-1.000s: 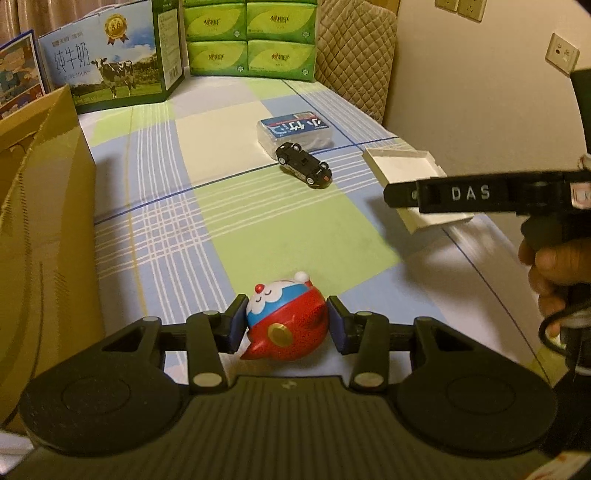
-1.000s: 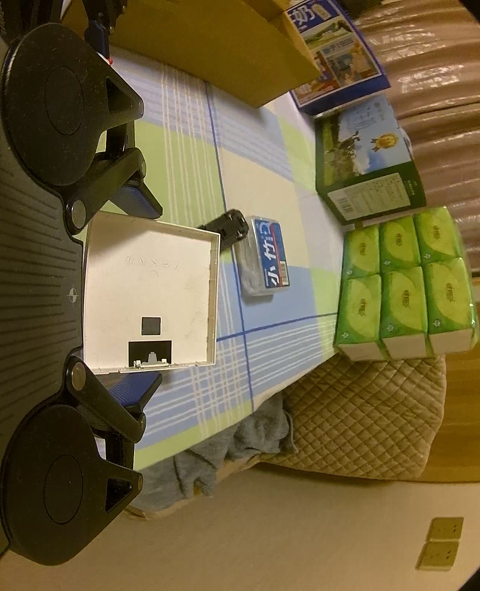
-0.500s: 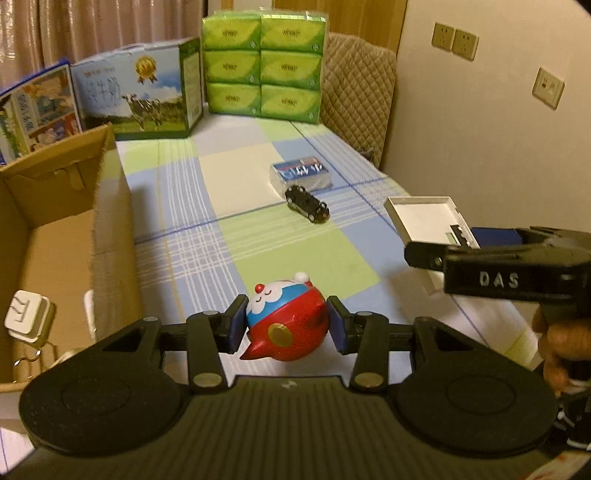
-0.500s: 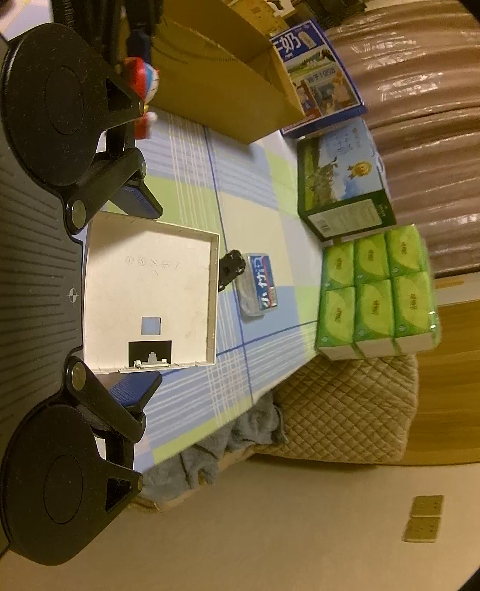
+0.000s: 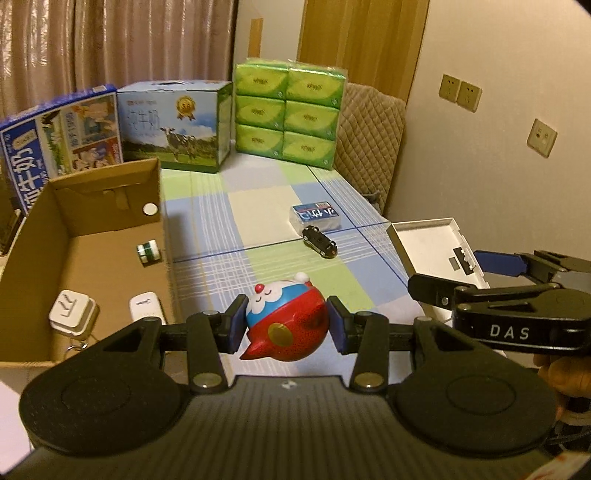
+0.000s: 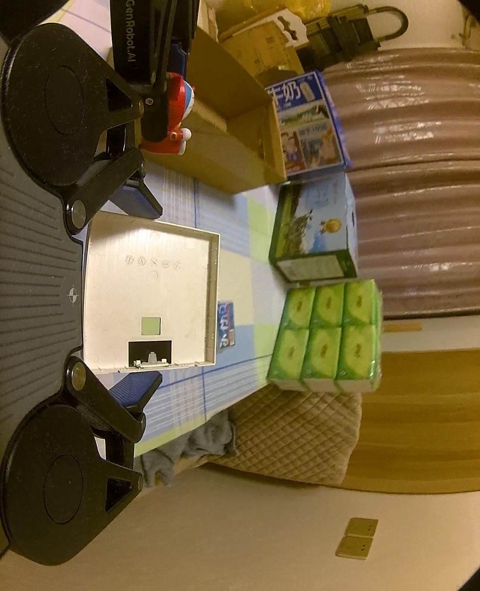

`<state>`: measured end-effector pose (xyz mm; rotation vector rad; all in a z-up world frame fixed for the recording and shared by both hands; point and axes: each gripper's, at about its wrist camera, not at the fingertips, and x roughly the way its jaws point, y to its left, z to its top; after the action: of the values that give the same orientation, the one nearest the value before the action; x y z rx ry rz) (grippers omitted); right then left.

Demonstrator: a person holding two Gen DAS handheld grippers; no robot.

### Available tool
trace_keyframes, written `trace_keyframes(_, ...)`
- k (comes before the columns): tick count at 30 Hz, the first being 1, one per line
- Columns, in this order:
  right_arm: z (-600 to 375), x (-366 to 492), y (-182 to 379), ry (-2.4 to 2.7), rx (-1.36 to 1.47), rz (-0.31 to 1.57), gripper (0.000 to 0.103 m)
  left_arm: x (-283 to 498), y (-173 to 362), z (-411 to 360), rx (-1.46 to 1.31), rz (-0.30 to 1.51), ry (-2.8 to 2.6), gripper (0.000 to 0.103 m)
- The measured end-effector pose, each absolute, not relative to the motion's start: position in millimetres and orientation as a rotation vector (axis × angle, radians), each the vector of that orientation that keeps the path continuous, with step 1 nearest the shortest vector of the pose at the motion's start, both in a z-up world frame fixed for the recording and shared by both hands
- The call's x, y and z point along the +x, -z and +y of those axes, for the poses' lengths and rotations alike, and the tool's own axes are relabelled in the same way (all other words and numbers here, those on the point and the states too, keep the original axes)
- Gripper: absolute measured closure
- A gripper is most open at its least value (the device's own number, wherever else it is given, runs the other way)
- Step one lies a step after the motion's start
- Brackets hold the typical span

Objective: Organize rigid objects
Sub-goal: 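Carry the Doraemon toy and white lid over the cardboard box with both tools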

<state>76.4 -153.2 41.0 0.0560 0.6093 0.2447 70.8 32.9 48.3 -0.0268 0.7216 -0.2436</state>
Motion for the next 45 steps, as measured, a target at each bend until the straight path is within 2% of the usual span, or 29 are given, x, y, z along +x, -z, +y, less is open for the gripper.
trace_keyframes(15, -112, 71, -51, -0.342, 0.021, 0.608, 0.018, 44, -69, 88, -0.083, 0.664, 0.146, 0.063)
trace_keyframes(29, -45, 94, -62, -0.466, -0.036, 0.584, 0.018, 57, -85, 193, -0.120, 0.628, -0.037, 0.063)
trace_keyframes(45, 20, 134, -46, -0.567, -0.061, 0.621, 0.018, 86, -54, 232, -0.093, 0.679, -0.076, 0.063)
